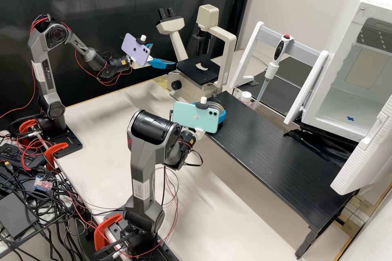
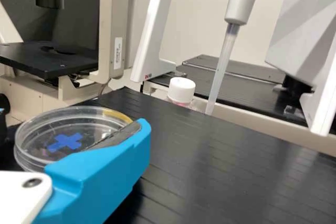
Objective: Move the petri dish to the bench
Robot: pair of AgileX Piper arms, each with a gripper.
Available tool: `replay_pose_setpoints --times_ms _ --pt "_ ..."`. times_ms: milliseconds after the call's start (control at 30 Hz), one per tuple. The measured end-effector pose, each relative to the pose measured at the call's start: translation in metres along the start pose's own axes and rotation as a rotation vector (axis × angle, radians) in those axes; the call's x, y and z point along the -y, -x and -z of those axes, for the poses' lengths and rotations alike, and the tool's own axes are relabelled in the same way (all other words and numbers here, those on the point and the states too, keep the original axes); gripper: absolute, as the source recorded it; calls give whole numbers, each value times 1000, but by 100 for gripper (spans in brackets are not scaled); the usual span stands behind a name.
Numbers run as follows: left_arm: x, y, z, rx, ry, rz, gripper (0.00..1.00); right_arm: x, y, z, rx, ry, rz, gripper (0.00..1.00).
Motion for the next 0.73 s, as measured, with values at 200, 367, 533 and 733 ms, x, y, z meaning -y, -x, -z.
replay_pose_setpoints --times_ms 200,367,533,733 --pt "0 0 0 0 0 0 100 -20 28 19 -94 4 -89 100" --pt "0 0 0 0 0 0 100 -49 58 36 -229 15 -249 100" --pt "0 0 0 0 0 0 100 -68 79 38 -247 -22 -379 100" --pt "0 0 0 0 0 0 100 -83 97 31 -200 -107 -505 100"
